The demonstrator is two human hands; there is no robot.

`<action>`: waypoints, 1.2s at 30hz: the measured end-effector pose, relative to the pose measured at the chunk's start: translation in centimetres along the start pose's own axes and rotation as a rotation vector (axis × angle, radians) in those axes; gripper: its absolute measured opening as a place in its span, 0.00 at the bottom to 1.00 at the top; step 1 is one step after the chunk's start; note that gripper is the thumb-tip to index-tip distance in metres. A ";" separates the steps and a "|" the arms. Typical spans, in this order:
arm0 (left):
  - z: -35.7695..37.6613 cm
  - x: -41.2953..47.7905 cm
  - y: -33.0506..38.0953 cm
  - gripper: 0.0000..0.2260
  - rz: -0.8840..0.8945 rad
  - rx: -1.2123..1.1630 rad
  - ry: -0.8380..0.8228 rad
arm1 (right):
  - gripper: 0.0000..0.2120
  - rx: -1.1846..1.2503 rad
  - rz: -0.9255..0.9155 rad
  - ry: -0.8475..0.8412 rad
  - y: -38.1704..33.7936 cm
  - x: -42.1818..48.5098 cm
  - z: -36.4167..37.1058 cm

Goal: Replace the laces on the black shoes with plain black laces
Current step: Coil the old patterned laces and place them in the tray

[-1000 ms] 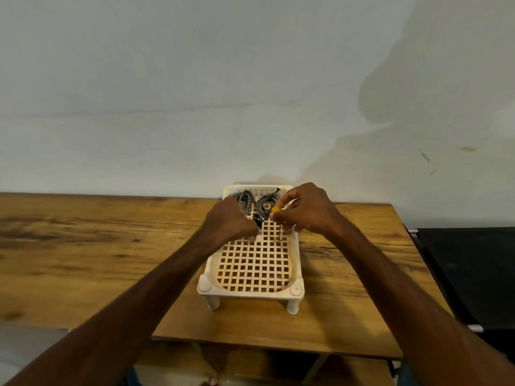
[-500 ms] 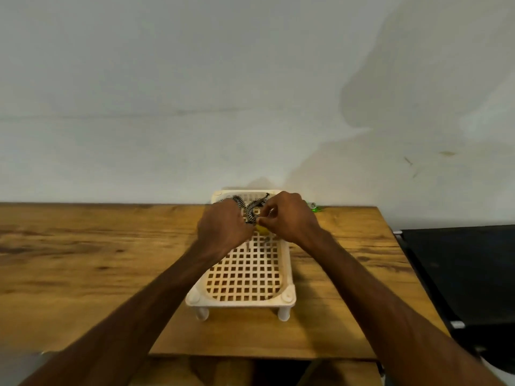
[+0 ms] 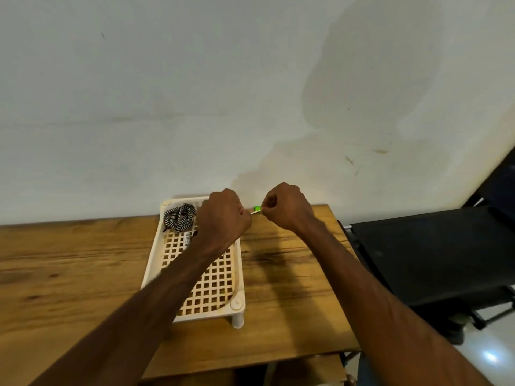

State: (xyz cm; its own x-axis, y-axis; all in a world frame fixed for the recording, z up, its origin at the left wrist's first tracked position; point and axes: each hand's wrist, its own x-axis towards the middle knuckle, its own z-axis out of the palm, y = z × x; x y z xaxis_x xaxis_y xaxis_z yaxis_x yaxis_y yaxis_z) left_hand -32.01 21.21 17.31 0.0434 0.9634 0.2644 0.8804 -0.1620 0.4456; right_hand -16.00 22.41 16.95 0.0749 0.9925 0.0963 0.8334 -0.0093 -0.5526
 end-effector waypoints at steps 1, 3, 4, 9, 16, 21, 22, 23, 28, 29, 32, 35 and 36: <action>0.1 0.2 0.2 0.09 -0.005 -0.010 0.011 | 0.03 -0.004 0.008 0.004 0.6 0.3 0.0; 0.4 0.9 0.4 0.09 -0.016 -0.019 0.040 | 0.03 0.000 0.029 0.033 2.1 0.9 0.1; 0.5 1.2 0.3 0.09 -0.023 -0.026 0.051 | 0.04 0.000 0.043 0.053 3.0 1.2 0.2; 1.1 2.4 -0.2 0.06 -0.057 -0.017 0.068 | 0.09 0.005 0.053 0.066 6.5 2.9 1.4; 1.7 3.3 0.1 0.05 -0.083 0.007 0.016 | 0.11 -0.066 -0.234 0.011 5.6 4.5 4.0; 2.3 3.4 0.7 0.13 -0.023 0.065 0.041 | 0.13 -0.284 -0.344 -0.063 3.9 4.7 5.8; 2.3 3.5 0.8 0.13 -0.030 0.072 0.035 | 0.12 -0.284 -0.339 -0.059 3.6 4.6 5.9; 2.2 3.6 0.9 0.13 -0.040 0.076 0.026 | 0.10 -0.287 -0.336 -0.059 3.4 4.5 5.9; 1.2 4.2 0.2 0.06 -0.106 0.029 0.009 | 0.12 -0.431 -0.353 -0.094 3.5 3.8 5.2; 0.9 4.4 -0.1 0.06 -0.114 0.021 0.015 | 0.12 -0.431 -0.347 -0.098 3.7 3.7 4.8; 0.7 4.7 -0.6 0.06 -0.112 0.020 0.016 | 0.09 -0.169 -0.235 -0.095 4.6 3.5 3.2; 1.3 4.4 -0.4 0.06 -0.027 0.068 -0.049 | 0.06 0.238 -0.106 -0.094 5.2 3.0 1.6; 1.7 4.1 -0.1 0.07 0.001 0.104 -0.066 | 0.05 0.366 -0.066 -0.098 5.3 2.7 1.2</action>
State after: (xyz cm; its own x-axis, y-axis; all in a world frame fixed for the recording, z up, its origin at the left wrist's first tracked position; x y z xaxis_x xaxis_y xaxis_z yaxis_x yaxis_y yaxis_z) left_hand -31.10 25.54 16.95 0.0722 0.9757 0.2067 0.9245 -0.1433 0.3533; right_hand -12.05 25.18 13.27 -0.0392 0.9967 0.0717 0.5824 0.0811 -0.8088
